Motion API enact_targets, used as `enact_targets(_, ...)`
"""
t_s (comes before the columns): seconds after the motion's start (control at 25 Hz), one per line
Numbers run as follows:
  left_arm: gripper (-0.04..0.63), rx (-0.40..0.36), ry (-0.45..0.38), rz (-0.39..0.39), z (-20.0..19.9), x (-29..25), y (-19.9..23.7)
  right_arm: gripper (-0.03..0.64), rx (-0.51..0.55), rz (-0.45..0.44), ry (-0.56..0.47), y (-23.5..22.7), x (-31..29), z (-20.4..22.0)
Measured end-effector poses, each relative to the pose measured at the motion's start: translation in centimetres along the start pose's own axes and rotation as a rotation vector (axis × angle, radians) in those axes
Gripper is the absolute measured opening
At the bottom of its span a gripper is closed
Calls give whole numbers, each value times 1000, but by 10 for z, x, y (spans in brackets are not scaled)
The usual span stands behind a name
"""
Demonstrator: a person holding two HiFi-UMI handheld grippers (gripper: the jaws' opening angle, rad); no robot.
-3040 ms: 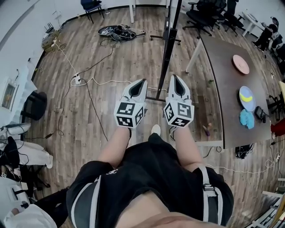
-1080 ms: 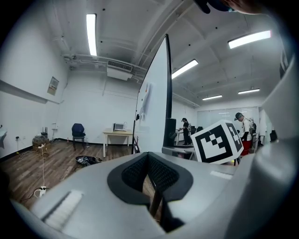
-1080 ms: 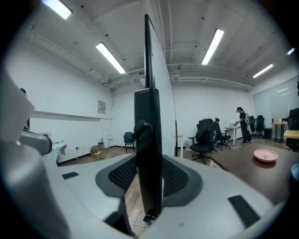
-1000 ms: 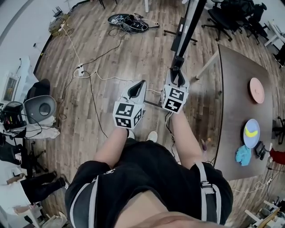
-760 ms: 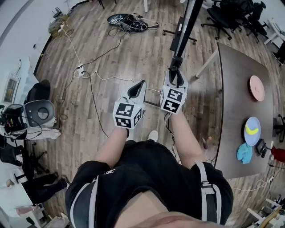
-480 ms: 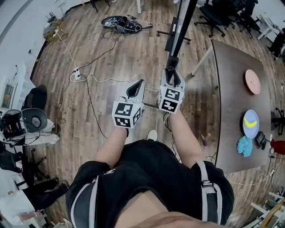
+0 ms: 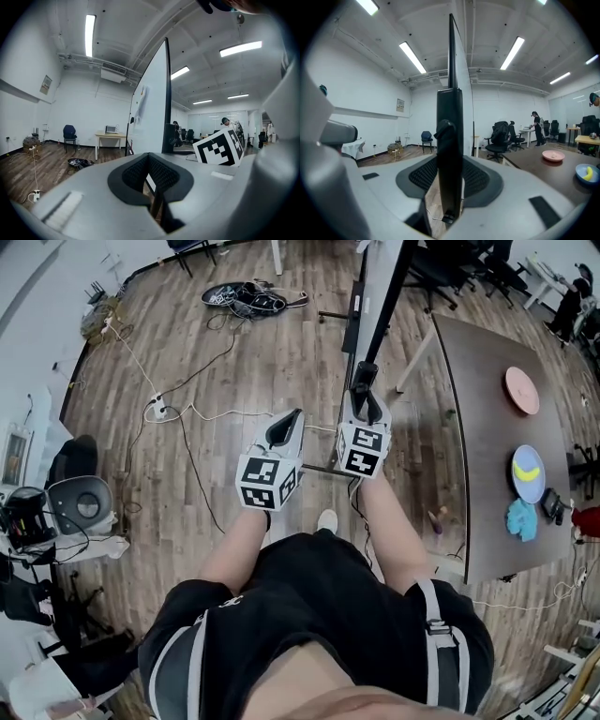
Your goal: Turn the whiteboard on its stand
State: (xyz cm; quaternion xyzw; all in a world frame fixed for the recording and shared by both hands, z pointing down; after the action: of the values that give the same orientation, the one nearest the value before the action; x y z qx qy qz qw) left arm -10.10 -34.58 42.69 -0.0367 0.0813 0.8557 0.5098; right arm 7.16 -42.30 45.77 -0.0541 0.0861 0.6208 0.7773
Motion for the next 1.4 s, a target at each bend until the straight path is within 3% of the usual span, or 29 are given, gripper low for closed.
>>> enact_targets(0.56,9,-7,-19,115,18,75,-21,170,-1,65,-4,34,90,19)
enact_targets(0.96,9,33,0,148,57,169,-29,170,0,121,-15,62,158,33)
enact_targets(1.4,9,23,-30,217,51,222,-63,172,2,122,15,86,224,48)
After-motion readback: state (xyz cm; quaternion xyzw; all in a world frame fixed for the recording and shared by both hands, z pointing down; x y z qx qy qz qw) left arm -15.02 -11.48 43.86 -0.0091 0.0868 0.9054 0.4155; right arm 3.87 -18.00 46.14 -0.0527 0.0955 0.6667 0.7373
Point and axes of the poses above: the fingertips, and each gripper's own axes: x backward along the fingers, y to its left, z out of its underside, the point moved 8 cm from there along x, backward along the fingers, and after that the axes turned 2 degrees about z, right-handed, at the moved point
